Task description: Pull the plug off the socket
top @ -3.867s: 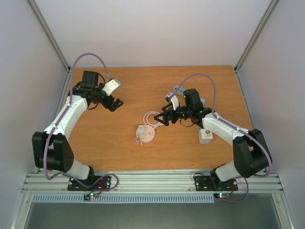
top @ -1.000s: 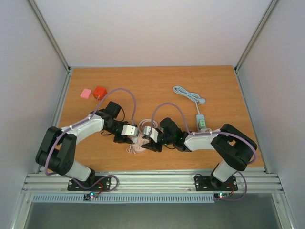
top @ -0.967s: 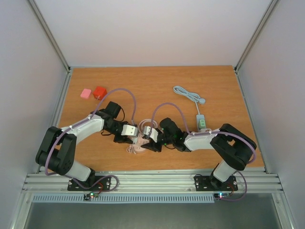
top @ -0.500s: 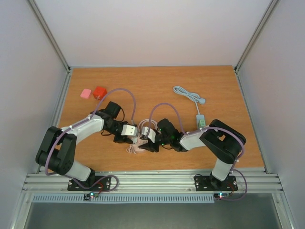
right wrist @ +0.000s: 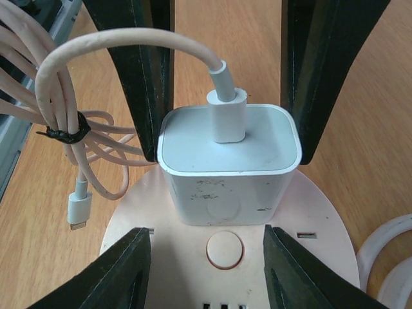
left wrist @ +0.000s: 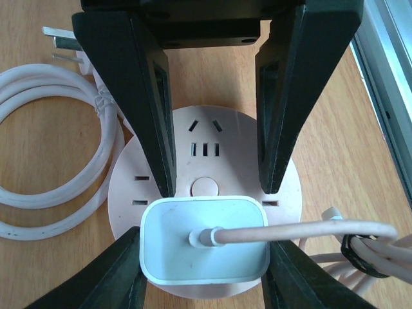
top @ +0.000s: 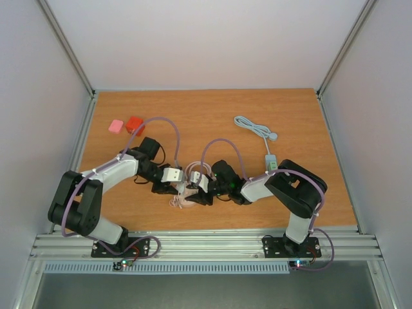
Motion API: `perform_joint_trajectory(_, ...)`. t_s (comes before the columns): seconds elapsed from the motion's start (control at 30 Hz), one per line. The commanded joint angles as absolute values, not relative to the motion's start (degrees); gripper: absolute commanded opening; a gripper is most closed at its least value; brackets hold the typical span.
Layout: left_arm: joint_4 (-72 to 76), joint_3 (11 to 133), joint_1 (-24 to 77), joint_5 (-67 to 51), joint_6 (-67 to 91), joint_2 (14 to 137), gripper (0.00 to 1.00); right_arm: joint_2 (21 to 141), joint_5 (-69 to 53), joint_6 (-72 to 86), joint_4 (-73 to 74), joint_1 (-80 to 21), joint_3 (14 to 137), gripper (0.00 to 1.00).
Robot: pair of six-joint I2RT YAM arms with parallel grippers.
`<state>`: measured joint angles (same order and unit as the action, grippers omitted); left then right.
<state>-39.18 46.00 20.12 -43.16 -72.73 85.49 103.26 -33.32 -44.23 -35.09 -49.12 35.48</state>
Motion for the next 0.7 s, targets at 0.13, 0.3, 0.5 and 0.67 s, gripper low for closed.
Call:
perform_joint_trajectory(0.13,-29.5,40.2,19.9,-45.5,-72.5,78.4,0.27,107.4,-31.8,-44.4,-29.9,-49.1,35.4,0.49)
perform_joint_trajectory(0.3,-27.4,38.4,19.9,-46.2,-70.1,76.9,0.25,108.2,-31.2,-44.8,-29.4,-49.1,35.8,0.5)
perform_joint_trajectory(0.5,-32.9,41.8,17.3,-54.0,-69.5,81.1,0.24,108.6,-29.9,-45.8,-29.4,-49.2,35.4,0.5)
perform_joint_trajectory(0.67,-34.7,43.0,15.9,-56.4,-70.4,81.7,0.24,109.2,-29.4,-46.4,-28.9,-49.2,35.4,0.5)
